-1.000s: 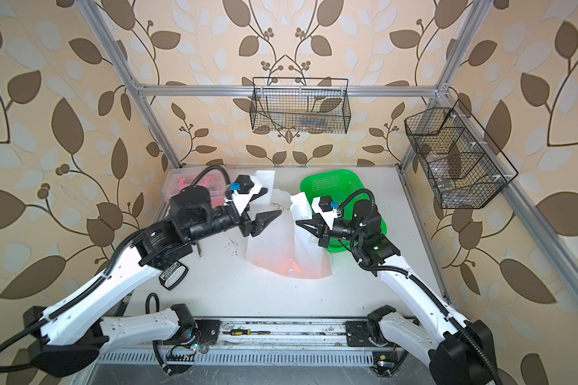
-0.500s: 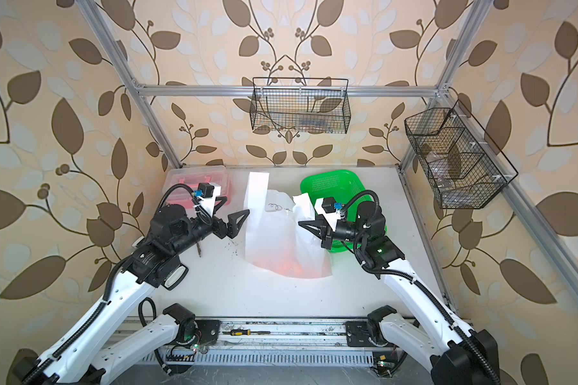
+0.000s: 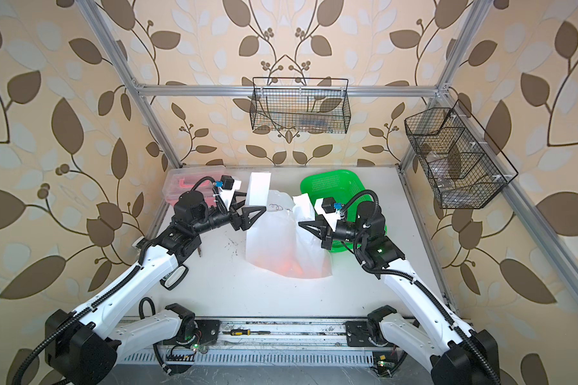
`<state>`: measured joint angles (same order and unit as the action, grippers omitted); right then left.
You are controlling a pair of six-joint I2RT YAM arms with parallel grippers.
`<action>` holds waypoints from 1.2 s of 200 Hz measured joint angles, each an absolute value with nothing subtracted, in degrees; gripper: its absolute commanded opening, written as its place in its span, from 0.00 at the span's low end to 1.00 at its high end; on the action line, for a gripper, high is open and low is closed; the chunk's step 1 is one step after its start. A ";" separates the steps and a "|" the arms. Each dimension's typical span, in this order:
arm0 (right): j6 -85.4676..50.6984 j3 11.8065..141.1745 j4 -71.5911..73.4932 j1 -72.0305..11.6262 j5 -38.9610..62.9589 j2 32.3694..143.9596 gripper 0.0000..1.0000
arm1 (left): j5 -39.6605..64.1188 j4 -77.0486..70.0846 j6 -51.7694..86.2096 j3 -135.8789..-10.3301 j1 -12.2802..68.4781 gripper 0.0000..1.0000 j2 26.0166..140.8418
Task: Place the oranges into plastic bags & tie knots
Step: Tie the plastic bag at the center of the board.
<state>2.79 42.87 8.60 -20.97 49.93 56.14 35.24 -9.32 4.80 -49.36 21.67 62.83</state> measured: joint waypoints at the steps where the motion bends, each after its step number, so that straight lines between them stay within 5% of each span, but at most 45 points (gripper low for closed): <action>1: 2.79 42.87 8.58 -20.97 49.93 56.14 0.00 | 35.35 -9.34 4.71 -49.36 21.67 0.69 62.92; 26: 2.79 42.87 8.32 -20.97 49.91 55.86 0.00 | 37.69 -10.87 4.49 -49.36 21.67 0.51 64.55; 56: 3.38 43.40 6.63 -20.97 49.89 55.83 0.00 | 39.40 -12.14 3.55 -49.39 21.67 0.10 65.06; 70: 4.80 44.66 3.75 -20.75 49.74 55.94 0.00 | 40.10 -11.07 2.15 -49.71 21.67 0.00 65.06; 153: 24.73 61.63 -27.99 -23.05 41.25 61.60 0.00 | 34.92 14.06 -7.40 -54.96 23.42 0.00 60.07; 240: 32.86 67.79 -39.00 -30.02 37.76 72.55 0.03 | 34.11 25.06 -13.89 -62.15 29.71 0.00 65.87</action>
<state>32.86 67.79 -39.00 -30.02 37.76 72.55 34.11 25.06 -13.89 -62.15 29.71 65.87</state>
